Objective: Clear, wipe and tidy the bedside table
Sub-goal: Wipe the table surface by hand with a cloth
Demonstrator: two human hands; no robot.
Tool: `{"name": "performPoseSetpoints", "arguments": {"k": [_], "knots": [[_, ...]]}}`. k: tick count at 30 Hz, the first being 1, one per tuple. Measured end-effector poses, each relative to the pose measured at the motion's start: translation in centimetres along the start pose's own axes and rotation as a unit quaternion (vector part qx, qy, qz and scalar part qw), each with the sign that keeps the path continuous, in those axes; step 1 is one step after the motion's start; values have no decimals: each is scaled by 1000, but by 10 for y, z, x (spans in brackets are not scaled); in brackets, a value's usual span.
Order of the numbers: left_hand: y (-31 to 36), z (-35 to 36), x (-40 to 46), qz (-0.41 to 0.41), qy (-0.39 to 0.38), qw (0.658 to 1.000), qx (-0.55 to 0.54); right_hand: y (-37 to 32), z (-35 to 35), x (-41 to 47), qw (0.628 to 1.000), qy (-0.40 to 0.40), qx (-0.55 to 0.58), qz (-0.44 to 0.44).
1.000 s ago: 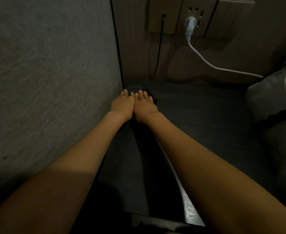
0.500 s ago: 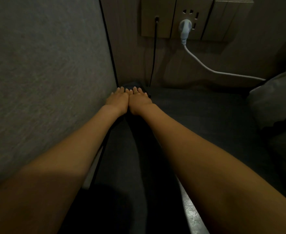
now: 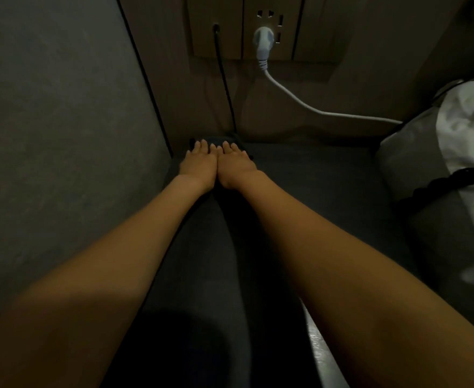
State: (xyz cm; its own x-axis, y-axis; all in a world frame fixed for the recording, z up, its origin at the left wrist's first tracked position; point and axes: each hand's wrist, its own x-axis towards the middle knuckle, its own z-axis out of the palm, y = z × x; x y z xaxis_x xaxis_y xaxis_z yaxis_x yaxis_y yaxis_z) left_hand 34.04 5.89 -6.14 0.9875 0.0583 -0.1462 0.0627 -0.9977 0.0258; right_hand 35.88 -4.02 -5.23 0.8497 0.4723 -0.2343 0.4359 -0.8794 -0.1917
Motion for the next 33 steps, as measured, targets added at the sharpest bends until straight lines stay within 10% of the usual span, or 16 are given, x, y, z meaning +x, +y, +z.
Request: {"name": "performPoseSetpoints", "arguments": {"k": [33], "knots": [[270,-1,-1,191,-26,980,53,234,-2,-131,984,30,23,174]]}}
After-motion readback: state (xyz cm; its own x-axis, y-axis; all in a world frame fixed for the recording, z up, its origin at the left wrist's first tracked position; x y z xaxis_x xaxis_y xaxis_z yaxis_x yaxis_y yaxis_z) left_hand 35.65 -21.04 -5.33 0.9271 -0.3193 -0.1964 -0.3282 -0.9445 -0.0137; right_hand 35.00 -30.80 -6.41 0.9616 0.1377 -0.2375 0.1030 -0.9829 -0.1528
